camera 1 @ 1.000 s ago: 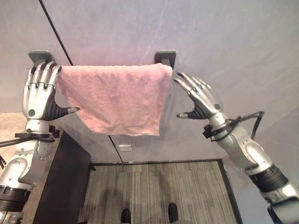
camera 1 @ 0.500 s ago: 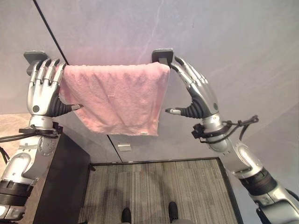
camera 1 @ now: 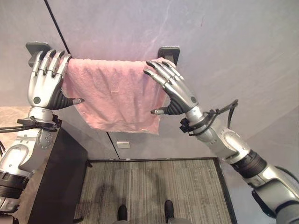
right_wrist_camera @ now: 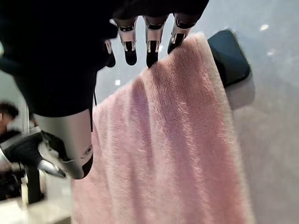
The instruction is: Put brush and paste in cup on sink, flatten towel.
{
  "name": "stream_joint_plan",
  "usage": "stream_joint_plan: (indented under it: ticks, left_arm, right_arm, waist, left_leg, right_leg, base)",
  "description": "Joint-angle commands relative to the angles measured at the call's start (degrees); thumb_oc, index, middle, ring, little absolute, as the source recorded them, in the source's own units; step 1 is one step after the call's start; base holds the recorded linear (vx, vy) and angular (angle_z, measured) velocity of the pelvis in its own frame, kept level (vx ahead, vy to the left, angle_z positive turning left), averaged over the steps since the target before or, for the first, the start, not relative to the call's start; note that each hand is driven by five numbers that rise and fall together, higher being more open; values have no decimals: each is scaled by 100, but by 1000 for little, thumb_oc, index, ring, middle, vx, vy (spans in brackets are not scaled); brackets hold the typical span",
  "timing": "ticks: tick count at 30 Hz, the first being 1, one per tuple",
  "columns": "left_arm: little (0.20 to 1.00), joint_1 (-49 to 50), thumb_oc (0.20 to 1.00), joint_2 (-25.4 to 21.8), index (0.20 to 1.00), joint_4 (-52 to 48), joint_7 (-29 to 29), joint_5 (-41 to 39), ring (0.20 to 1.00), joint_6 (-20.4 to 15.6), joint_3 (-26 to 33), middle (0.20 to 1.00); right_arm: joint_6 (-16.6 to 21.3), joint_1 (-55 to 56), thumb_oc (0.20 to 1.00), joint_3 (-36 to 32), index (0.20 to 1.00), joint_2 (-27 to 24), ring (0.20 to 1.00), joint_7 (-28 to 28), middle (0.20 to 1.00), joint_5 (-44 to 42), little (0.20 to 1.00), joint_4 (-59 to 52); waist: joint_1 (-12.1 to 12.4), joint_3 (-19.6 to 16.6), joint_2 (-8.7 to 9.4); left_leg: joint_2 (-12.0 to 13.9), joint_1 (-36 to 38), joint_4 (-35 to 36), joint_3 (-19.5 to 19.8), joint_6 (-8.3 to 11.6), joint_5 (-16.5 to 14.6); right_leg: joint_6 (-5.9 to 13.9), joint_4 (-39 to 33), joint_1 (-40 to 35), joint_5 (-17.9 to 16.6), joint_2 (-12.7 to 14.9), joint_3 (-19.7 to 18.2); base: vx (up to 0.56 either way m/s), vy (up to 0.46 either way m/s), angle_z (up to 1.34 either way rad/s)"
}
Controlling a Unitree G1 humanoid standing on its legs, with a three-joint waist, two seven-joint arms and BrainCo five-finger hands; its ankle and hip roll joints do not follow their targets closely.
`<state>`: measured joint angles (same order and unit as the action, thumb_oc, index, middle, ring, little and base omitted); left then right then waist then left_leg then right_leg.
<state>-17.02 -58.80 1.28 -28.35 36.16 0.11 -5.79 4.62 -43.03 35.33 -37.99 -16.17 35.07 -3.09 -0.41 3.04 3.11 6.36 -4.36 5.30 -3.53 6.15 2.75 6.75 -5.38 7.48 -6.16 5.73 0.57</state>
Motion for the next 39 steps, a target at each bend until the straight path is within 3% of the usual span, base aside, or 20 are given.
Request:
stream_joint_plan:
  ticks: [1, 6, 15, 27, 34, 39]
  left_arm:
    - [1000, -361, 1000, -318, 1000, 539, 389, 36, 1000, -42, -639, 1000]
    - [1000, -502, 1000, -496, 1000, 537, 483, 36, 1000, -73, -715, 1000]
    - [1000, 383, 1000, -415, 1000, 713, 784, 246, 1000, 103, -159, 1000]
    - [1000, 753, 1000, -45, 1000, 1252, 859, 453, 1000, 313, -17, 1000]
    - [1000, 631, 1000, 729, 1000, 817, 451, -613, 1000, 70, 182, 1000]
    - [1000, 569, 1000, 1901, 1000, 21, -146, -2208, 1000, -412, 591, 1000]
  right_arm:
    - [-340, -610, 1000, 468, 1000, -241, 1000, 504, 1000, 167, 1000, 517]
    - [-385, -944, 1000, 714, 1000, -385, 1000, 768, 1000, 265, 1000, 833]
    - [-390, 119, 1000, -73, 1000, -544, 1000, 840, 1000, 258, 1000, 366]
    - [-369, 521, 1000, -211, 1000, -39, 1000, 856, 1000, 251, 1000, 230]
    - [-441, 529, 1000, -231, 1000, 215, 1000, 791, 1000, 261, 1000, 324]
    - [-490, 848, 1000, -555, 1000, 450, 1000, 446, 1000, 156, 1000, 115]
  waist:
    - [-41, -69, 157]
    - [-24, -41, 156]
    - [-43, -84, 28]
    - [-6, -168, -87]
    - [14, -208, -42]
    - [-12, -273, -13]
  left_leg:
    - [262, -359, -30, -17, 230, 161]
    - [264, -482, -30, 32, 226, 202]
    - [228, -264, -30, 6, 183, 107]
    - [266, -99, -30, -55, 195, 91]
    - [308, -120, -30, -6, 232, 120]
    - [323, -87, -30, 17, 251, 113]
  right_leg:
    - [582, 38, -80, 100, 600, 51]
    - [583, 38, 25, 66, 595, 44]
    - [584, 38, -163, 118, 634, 54]
    - [563, 38, -291, 164, 628, 84]
    - [528, 38, -310, 181, 579, 137]
    - [494, 38, -366, 197, 574, 154]
  base:
    - [0, 0, 0]
    - [0, 0, 0]
    - [21, 3, -1]
    - [0, 0, 0]
    - [0, 0, 0]
    - [-9, -7, 1]
